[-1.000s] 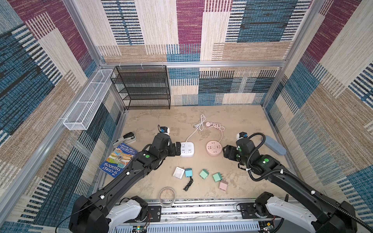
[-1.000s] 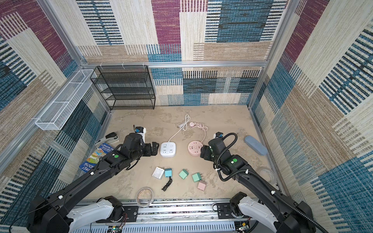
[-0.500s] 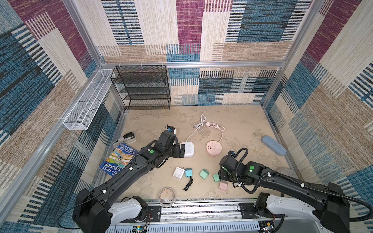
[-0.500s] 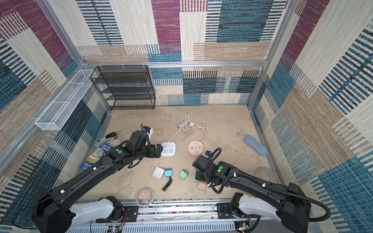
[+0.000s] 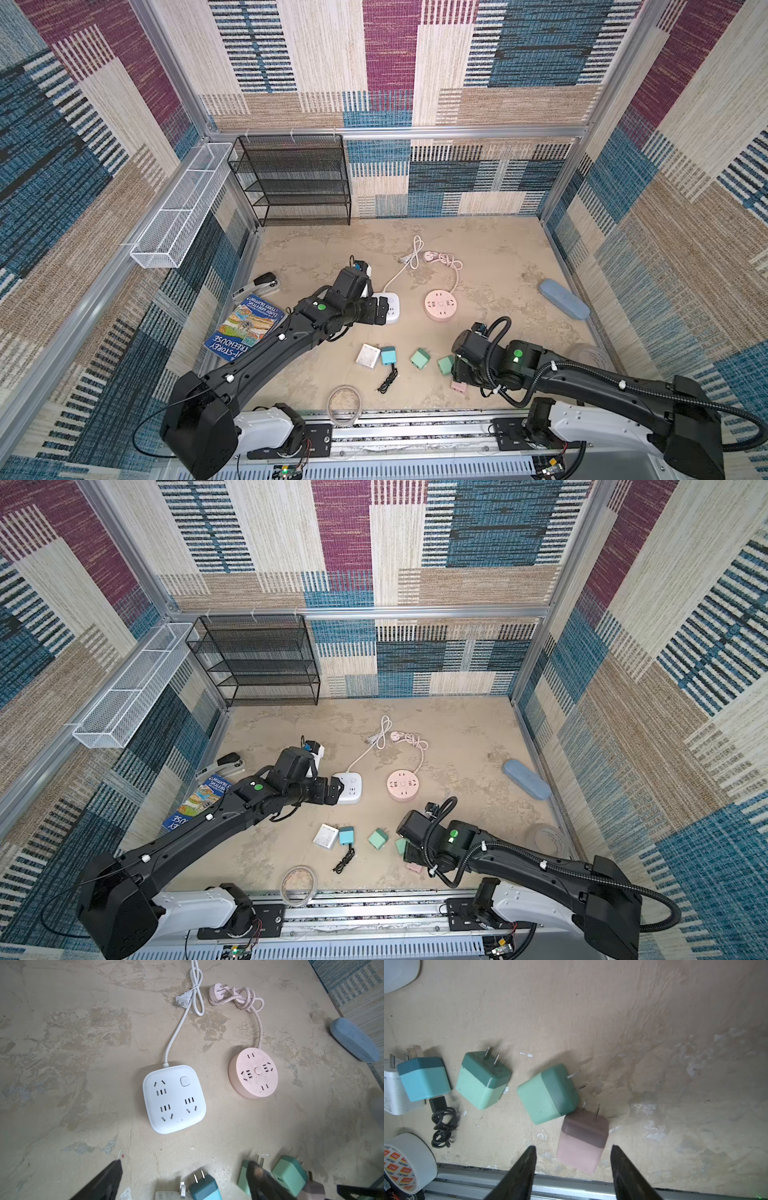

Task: Insert the plug
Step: 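Move the right gripper toward the pink charger plug while the left arm advances, then close the right gripper on the pink charger plug and lift it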

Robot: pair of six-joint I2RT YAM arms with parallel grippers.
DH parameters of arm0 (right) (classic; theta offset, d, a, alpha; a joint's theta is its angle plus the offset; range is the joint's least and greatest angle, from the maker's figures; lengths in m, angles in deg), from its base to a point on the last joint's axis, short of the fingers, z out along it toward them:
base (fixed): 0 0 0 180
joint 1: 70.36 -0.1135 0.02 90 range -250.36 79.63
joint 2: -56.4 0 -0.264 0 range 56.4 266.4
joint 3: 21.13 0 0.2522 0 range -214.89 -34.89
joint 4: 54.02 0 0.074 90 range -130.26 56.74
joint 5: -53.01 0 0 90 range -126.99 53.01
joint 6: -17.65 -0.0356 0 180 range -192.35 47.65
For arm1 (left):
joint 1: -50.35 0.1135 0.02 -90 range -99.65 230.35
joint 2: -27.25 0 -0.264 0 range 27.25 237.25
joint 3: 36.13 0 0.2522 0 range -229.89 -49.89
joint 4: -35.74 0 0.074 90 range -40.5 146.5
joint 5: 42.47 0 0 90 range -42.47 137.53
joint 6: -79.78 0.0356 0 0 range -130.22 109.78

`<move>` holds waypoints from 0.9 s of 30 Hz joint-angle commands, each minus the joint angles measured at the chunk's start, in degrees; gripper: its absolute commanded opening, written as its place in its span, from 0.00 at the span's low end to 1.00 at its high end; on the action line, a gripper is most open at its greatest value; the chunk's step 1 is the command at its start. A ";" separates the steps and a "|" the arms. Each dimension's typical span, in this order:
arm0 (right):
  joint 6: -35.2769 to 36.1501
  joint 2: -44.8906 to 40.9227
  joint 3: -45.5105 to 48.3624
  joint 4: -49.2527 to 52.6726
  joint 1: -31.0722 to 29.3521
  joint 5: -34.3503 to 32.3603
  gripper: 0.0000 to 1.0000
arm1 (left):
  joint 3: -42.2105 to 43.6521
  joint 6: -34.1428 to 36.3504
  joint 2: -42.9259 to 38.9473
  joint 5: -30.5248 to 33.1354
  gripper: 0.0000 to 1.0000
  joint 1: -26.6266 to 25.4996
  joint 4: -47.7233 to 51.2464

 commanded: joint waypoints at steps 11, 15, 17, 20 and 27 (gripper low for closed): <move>-2.60 1.07 1.82 -3.90 -0.60 0.96 0.59 | -0.05 -0.08 -1.04 -1.26 1.00 -0.05 -0.70; -3.10 0.84 1.90 -3.51 -0.95 0.86 0.58 | 0.56 0.00 -2.04 -1.17 1.00 -0.04 -0.92; -3.30 0.77 2.09 -3.49 -1.01 0.94 0.58 | 0.75 0.00 -2.51 -0.99 1.00 -0.01 -1.08; -3.60 1.27 2.52 -3.99 -1.32 1.49 0.58 | 0.66 0.09 -2.66 -0.56 1.00 -0.04 -0.82; -4.63 2.97 4.03 -5.66 -2.43 2.13 0.57 | 0.79 0.19 -2.04 0.19 1.00 -0.05 -0.97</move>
